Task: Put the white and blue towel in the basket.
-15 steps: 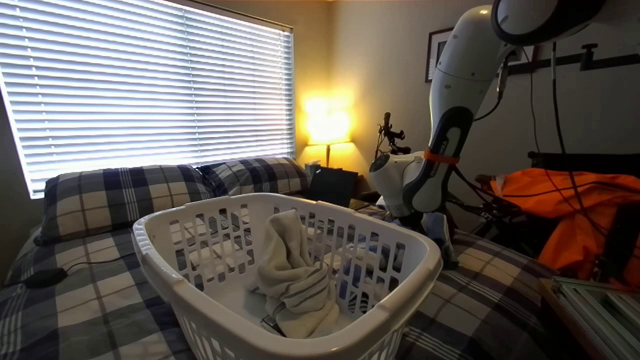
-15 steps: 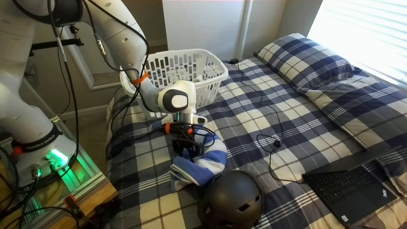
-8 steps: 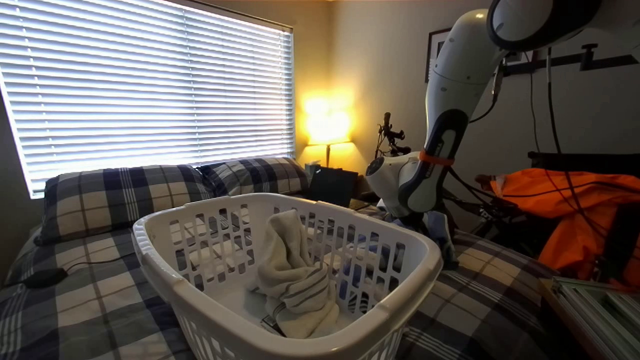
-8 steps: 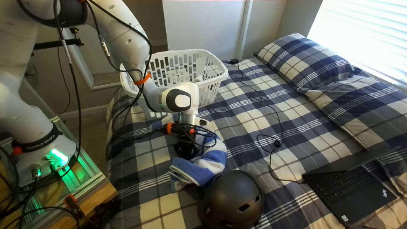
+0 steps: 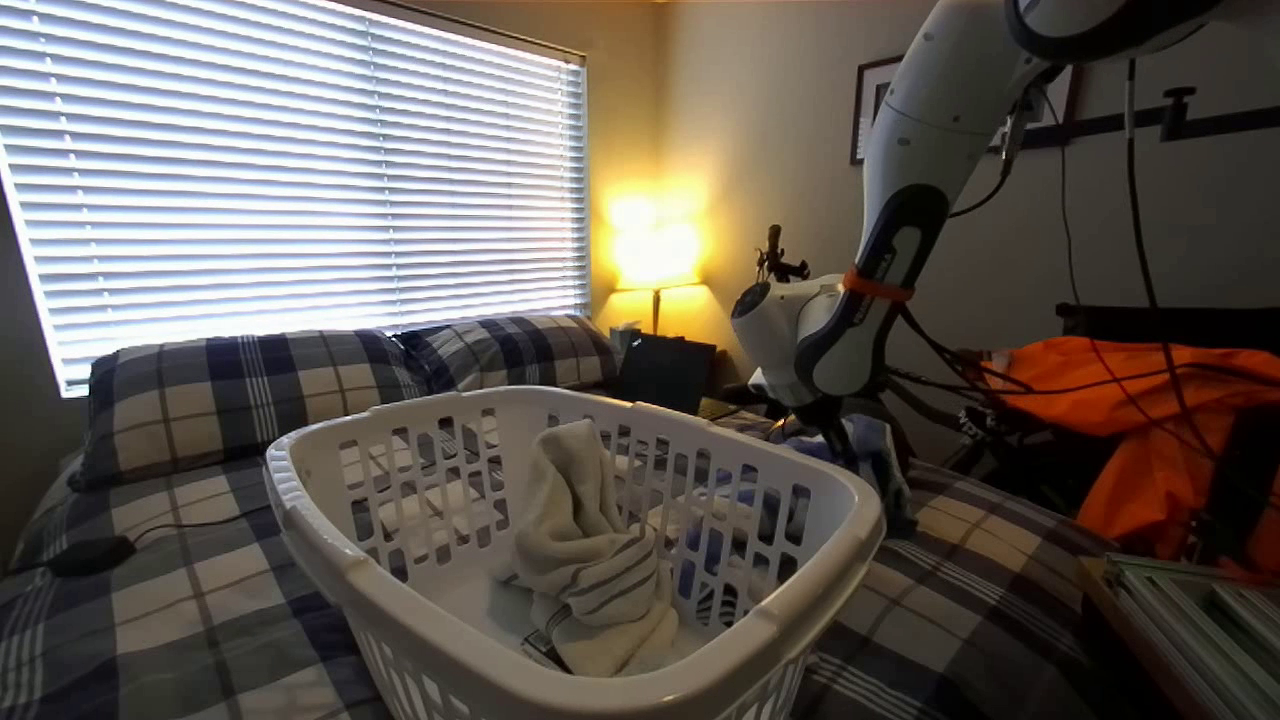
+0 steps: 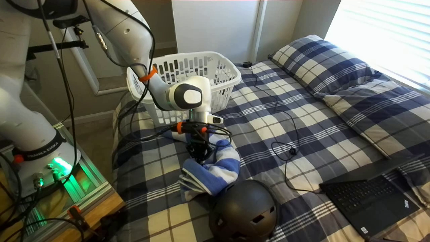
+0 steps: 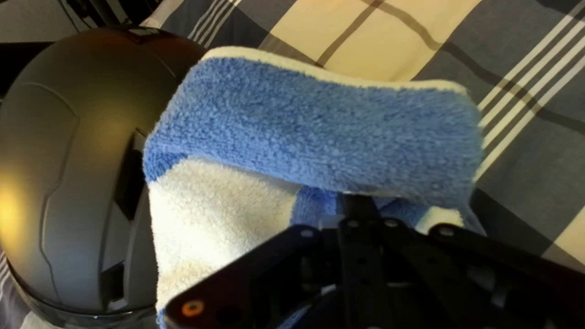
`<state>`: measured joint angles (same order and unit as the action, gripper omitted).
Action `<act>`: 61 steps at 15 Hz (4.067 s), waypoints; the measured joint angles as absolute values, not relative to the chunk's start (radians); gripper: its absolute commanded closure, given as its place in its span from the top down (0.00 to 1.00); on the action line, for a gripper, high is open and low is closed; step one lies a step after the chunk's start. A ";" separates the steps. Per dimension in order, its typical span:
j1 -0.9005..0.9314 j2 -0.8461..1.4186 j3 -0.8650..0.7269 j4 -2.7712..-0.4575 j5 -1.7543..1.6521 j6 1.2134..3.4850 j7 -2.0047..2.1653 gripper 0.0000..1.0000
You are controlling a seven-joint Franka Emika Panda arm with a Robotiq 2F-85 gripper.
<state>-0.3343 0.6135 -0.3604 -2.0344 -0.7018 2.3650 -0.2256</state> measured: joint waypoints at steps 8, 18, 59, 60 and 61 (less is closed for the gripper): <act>-0.319 0.460 -0.381 -2.111 -0.797 2.482 -0.146 0.00; -0.285 0.101 -0.400 -2.234 -1.103 2.616 0.105 0.00; -0.702 0.690 -0.006 -1.868 -0.111 2.578 -0.951 0.44; -0.677 0.689 -0.031 -1.866 -0.117 2.568 -0.944 0.38; -0.645 0.687 -0.062 -1.866 -0.129 2.558 -0.927 0.32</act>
